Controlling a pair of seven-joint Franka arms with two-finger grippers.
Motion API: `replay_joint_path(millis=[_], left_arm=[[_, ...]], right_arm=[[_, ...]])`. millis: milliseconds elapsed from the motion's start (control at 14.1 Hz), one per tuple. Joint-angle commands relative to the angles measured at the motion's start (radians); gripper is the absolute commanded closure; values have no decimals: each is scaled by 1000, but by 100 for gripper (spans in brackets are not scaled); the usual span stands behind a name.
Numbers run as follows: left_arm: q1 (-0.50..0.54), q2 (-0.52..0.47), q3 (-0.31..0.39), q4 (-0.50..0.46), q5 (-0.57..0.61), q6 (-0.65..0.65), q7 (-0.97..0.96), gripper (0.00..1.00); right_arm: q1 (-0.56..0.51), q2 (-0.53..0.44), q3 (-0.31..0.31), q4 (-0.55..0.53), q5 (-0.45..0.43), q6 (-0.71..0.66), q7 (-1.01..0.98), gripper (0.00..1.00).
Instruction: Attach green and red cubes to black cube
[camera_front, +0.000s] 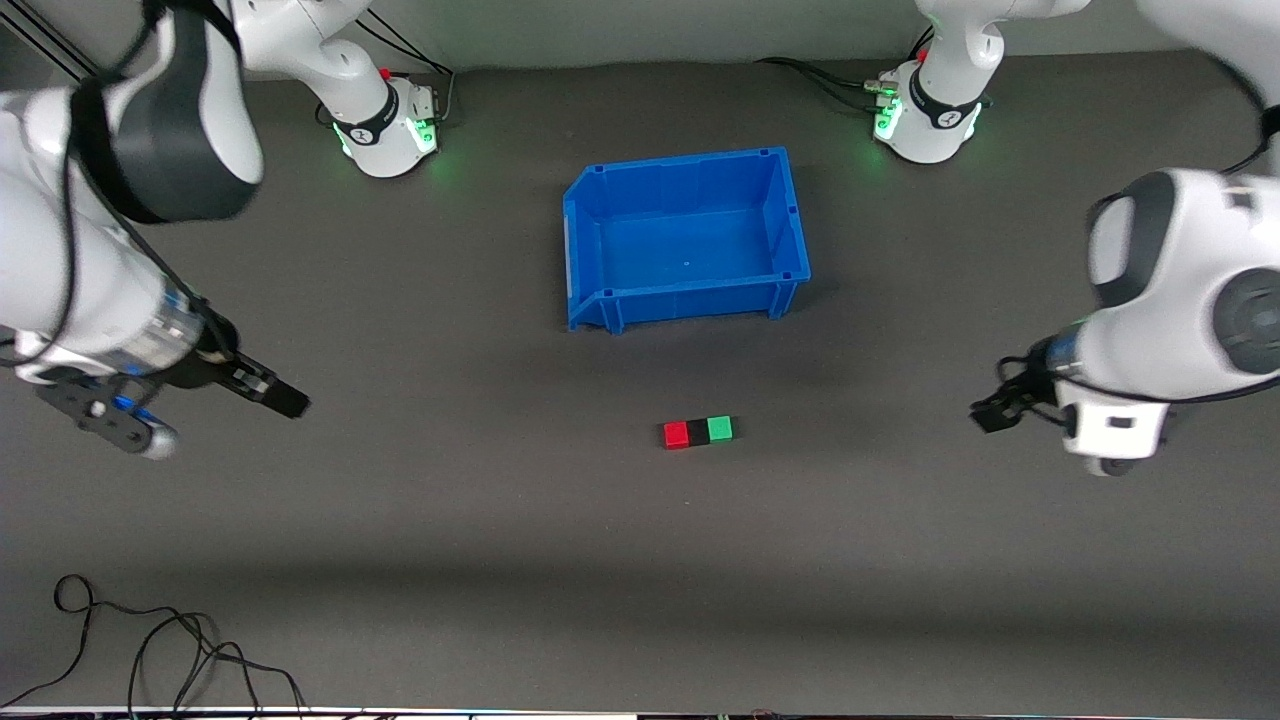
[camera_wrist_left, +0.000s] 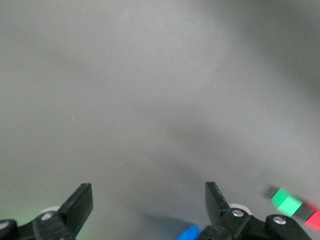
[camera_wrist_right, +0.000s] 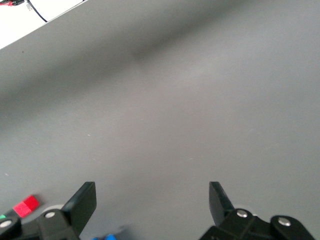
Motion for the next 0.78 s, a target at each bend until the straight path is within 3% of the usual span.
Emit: replay_joint_path(millis=[0, 142, 284, 497, 710], left_arm=[[93, -98, -7, -41, -7, -30, 399, 0], [104, -130, -7, -36, -9, -29, 503, 0], [101, -158, -9, -41, -6, -26, 515, 0], [100, -236, -9, -67, -4, -36, 555, 0], [107, -273, -3, -50, -6, -113, 638, 0]], right_arm=[[-181, -153, 183, -131, -84, 17, -155, 0], [-315, -187, 285, -151, -87, 23, -287, 0], [-416, -199, 349, -151, -87, 20, -370, 0], [-605, -199, 501, -149, -87, 12, -452, 0], [-634, -207, 516, -145, -87, 11, -513, 0]])
